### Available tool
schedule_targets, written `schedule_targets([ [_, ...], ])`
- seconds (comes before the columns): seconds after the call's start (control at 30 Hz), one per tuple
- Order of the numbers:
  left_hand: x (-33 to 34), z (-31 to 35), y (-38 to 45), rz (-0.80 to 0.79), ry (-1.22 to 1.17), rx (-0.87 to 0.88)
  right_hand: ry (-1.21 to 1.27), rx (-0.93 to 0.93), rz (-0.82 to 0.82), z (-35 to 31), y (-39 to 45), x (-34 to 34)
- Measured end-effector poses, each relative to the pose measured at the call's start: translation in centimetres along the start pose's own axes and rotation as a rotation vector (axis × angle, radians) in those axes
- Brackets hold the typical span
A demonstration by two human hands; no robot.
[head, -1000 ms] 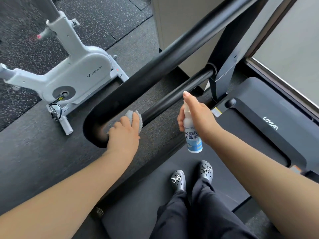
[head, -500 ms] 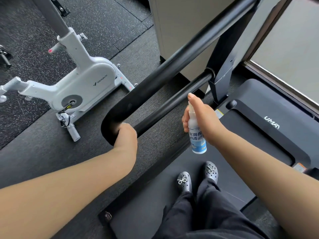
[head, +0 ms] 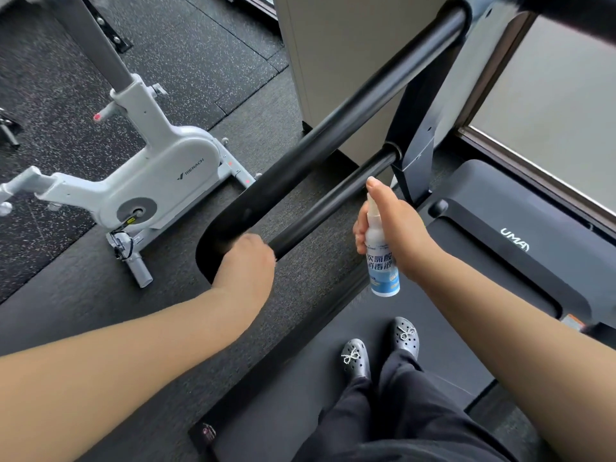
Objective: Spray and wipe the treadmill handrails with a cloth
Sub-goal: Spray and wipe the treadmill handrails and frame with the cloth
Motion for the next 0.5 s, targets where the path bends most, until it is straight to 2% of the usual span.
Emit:
schedule_targets([
  [0.07, -0.2, 0.0, -0.2, 0.124, -0.084, -0.052, 0.008, 0.005, 0.008, 0.3, 0.0, -0.1],
  [0.1, 0.0, 0.3, -0.2, 0.102, -0.094, -0.090, 0.016, 0.013, 0.010, 0.5, 0.1, -0.2],
  [0.13, 0.5, 0.3, 0.3, 0.164, -0.085, -0.147, 0.023, 0.020, 0.011, 0.7, 0.1, -0.2],
  [0.2, 2.1, 1.6, 1.7, 0.141, -0.080, -0.160, 0.022, 0.029, 0.010, 1.3, 0.4, -0.2],
  [0.23, 2.8, 2.1, 2.1, 0.114, -0.114, -0.153, 0.023, 0.032, 0.006, 1.6, 0.5, -0.3],
  [0.37, 4.4, 2.8, 3.8, 0.174, -0.299, -0.236, 0.036, 0.035, -0.005, 2.4, 1.4, -0.7],
  [0.5, 3.8, 3.5, 6.4, 0.335, -0.441, -0.243, 0.046, 0.057, -0.014, 3.1, 2.3, -1.1],
])
Point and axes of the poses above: each hand's wrist, its own y-axis towards the middle knuckle, its own x-axis out of the palm, z = x × y, the point moved 3 cm from there along y, towards the middle knuckle, and after that the axes turned 5 degrees about x, right-handed, at the moved point
